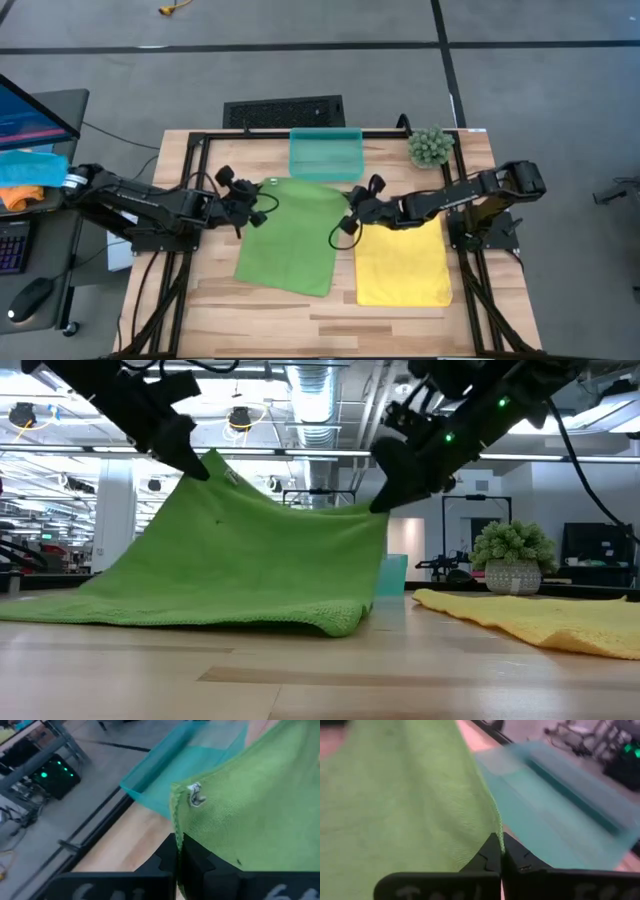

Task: Roll microfiber towels into tight, uniform cylinder then place into a basket
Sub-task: Fold the green towel

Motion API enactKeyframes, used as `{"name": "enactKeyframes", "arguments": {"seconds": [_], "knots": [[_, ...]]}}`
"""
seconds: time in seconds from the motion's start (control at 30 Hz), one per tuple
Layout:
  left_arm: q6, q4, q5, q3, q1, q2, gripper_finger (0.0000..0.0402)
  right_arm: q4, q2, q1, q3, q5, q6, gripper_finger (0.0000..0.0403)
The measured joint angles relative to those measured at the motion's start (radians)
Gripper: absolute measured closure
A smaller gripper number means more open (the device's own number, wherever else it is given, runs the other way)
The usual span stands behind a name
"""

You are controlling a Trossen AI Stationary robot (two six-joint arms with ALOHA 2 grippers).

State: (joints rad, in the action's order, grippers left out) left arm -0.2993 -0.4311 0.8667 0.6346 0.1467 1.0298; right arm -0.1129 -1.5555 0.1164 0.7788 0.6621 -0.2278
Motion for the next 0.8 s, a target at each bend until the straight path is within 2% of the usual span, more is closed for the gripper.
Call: {"name": "enactKeyframes", "arguments": {"seconds": [0.23,0.6,0.8], "knots": [[0.020,-0.029,-0.086,-0.068,0.021,0.005,0.0401,-0.039,0.000,0.076,0.000,-0.002,0.116,0.0398],[0.041,-0.019,0.005,-0.109,0.170,0.005,0.0401,-0.068,-0.003,0.132,0.000,-0.009,0.160,0.0399],[0.050,-0.021,0.011,-0.109,0.267,0.005,0.0401,-0.092,-0.003,0.199,0.000,-0.010,0.143,0.0392]]}}
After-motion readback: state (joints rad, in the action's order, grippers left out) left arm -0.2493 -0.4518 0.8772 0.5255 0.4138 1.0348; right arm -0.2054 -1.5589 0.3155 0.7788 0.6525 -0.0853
